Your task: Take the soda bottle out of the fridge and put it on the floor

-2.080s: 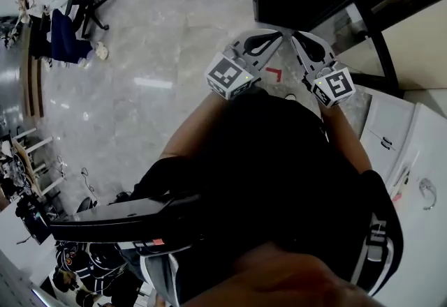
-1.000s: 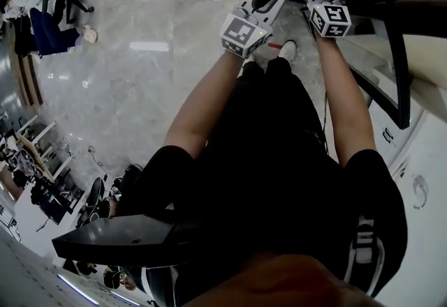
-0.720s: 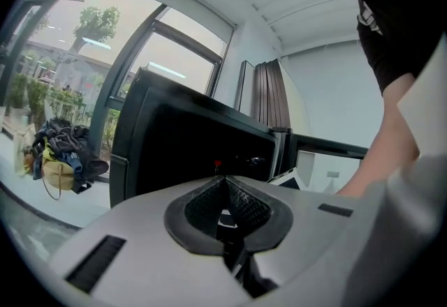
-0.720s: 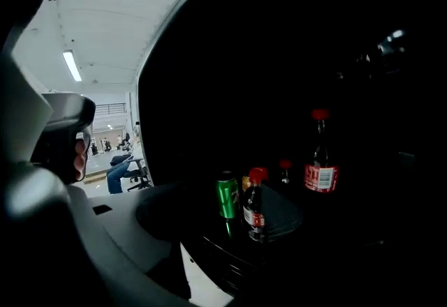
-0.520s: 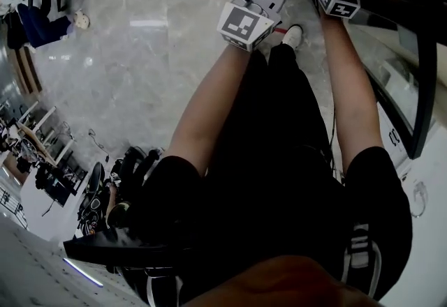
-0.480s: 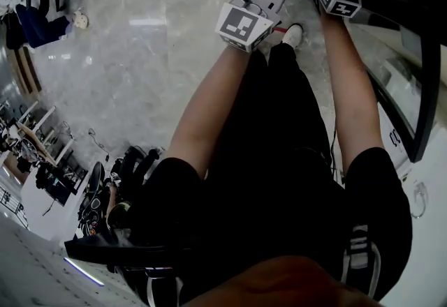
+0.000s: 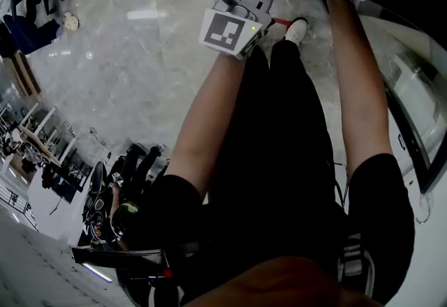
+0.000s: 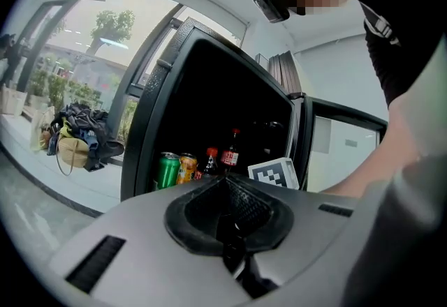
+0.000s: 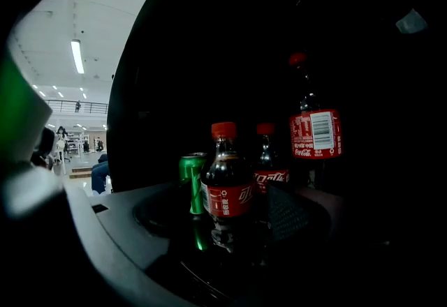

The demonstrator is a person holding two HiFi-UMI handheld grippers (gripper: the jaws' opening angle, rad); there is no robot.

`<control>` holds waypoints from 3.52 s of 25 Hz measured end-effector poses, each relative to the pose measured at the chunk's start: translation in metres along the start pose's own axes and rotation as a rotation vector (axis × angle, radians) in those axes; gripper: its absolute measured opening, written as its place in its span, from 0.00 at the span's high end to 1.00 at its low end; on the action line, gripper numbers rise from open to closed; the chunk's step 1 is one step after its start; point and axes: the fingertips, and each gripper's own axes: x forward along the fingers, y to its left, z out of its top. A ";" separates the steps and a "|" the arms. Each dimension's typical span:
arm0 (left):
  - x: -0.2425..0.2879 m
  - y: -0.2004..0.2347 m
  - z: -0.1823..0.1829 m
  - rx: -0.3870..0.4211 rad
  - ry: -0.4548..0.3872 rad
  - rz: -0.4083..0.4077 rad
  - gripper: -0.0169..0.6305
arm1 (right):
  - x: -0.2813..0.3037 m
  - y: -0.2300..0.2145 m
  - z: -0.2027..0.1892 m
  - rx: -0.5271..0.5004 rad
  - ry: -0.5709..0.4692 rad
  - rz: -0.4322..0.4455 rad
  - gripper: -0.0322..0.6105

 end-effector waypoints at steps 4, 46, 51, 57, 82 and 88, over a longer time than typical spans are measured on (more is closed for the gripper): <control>0.004 -0.001 -0.006 0.000 0.012 -0.004 0.97 | 0.005 0.004 0.010 -0.049 -0.024 0.017 0.47; -0.113 -0.097 0.140 0.035 -0.030 0.005 0.97 | -0.196 0.136 0.172 -0.120 -0.017 0.391 0.50; -0.150 -0.120 0.166 0.057 -0.047 0.042 0.97 | -0.238 0.169 0.199 -0.129 -0.031 0.493 0.50; -0.203 -0.127 0.170 0.075 -0.040 0.089 0.97 | -0.279 0.220 0.192 -0.098 -0.002 0.555 0.50; -0.283 -0.028 -0.160 -0.084 0.079 0.264 0.97 | -0.255 0.278 -0.140 -0.020 0.113 0.457 0.50; -0.262 -0.012 -0.270 -0.093 0.146 0.256 0.97 | -0.239 0.264 -0.256 0.032 0.177 0.409 0.50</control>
